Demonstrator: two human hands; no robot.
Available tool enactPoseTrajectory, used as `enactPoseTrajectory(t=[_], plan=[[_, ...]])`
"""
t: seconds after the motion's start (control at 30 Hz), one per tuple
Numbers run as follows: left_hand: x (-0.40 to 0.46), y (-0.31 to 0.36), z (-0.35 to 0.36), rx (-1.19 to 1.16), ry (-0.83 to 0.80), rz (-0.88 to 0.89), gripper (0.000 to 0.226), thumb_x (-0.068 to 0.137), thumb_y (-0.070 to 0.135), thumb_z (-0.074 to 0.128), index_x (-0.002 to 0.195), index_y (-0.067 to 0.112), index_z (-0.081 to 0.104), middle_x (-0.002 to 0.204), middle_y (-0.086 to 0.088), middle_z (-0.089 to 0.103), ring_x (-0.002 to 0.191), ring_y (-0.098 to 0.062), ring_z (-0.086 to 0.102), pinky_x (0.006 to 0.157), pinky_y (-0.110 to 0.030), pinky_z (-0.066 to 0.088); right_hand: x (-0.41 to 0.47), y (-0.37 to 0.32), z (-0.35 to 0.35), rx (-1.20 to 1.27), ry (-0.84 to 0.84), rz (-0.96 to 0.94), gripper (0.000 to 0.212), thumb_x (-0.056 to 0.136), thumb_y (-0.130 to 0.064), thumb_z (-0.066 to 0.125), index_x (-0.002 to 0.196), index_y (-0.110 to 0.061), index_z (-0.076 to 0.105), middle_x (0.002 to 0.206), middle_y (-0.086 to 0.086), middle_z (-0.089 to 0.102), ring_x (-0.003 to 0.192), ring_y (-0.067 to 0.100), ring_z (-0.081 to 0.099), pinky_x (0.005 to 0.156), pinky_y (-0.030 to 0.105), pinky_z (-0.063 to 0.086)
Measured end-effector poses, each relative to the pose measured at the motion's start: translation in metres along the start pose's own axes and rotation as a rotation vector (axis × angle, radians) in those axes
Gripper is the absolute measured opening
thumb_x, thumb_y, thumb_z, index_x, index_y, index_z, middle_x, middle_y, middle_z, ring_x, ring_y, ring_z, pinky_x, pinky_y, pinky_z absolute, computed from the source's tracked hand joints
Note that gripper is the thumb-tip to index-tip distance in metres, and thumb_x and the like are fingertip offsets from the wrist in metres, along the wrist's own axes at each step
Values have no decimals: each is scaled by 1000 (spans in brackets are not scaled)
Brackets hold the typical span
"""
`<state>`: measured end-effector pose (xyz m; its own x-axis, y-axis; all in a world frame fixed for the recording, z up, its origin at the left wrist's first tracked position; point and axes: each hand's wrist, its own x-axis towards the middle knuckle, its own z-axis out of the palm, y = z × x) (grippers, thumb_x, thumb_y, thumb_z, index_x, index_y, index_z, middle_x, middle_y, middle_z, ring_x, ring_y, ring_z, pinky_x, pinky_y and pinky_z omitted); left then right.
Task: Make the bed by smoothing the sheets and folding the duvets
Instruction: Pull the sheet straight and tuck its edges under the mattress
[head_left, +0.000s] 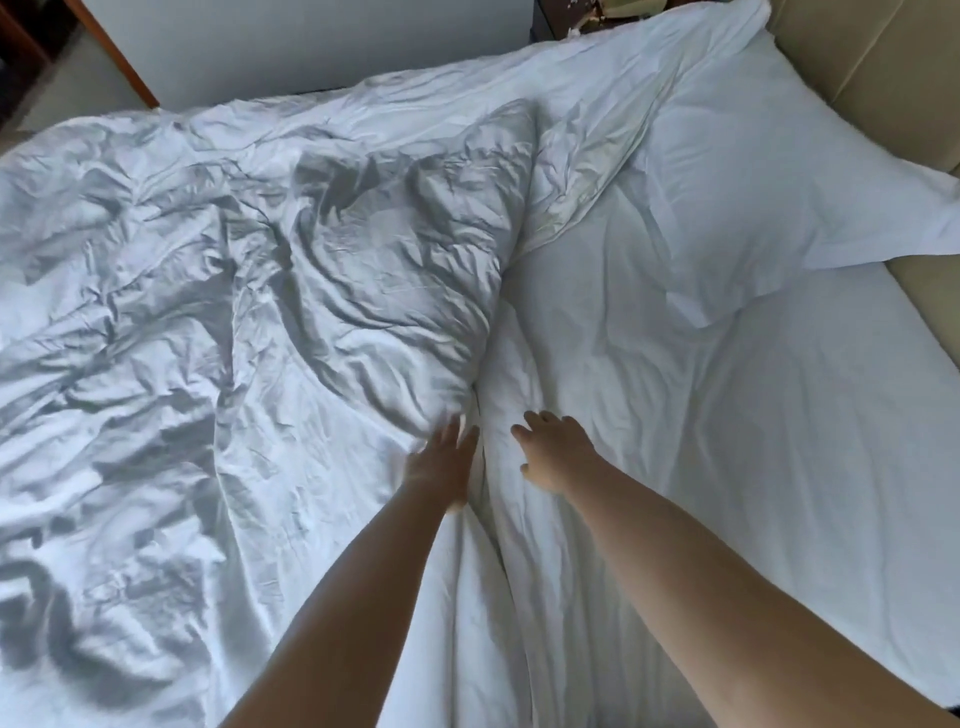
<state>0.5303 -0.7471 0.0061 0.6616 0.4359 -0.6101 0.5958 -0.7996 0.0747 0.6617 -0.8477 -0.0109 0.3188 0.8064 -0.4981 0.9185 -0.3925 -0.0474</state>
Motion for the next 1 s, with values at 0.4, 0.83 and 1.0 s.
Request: enactPoseTrajectory(t=[0.4, 0.83, 1.0], plan=[[95, -20, 25, 4, 181, -208, 93, 87, 3, 57, 153, 23, -6, 156, -6, 12, 134, -25, 36, 101, -33, 42, 128, -6, 54, 600, -155, 352, 108, 82, -53, 66, 152, -24, -12, 158, 15, -19, 146, 34, 6, 111, 54, 25], [110, -32, 36, 119, 174, -141, 82, 91, 4, 52, 153, 24, 2, 152, -11, 17, 123, -29, 49, 96, -38, 48, 143, -7, 56, 1029, -197, 566, 46, 72, -11, 64, 117, -3, 56, 108, 10, 66, 100, 27, 65, 83, 32, 55], [76, -21, 25, 67, 155, -169, 83, 90, 9, 55, 153, 27, 4, 155, -6, 12, 134, -31, 34, 93, -39, 47, 100, -15, 15, 1023, -116, 516, 40, 85, -15, 48, 122, 0, 54, 127, 16, 57, 116, 32, 56, 95, 33, 48]])
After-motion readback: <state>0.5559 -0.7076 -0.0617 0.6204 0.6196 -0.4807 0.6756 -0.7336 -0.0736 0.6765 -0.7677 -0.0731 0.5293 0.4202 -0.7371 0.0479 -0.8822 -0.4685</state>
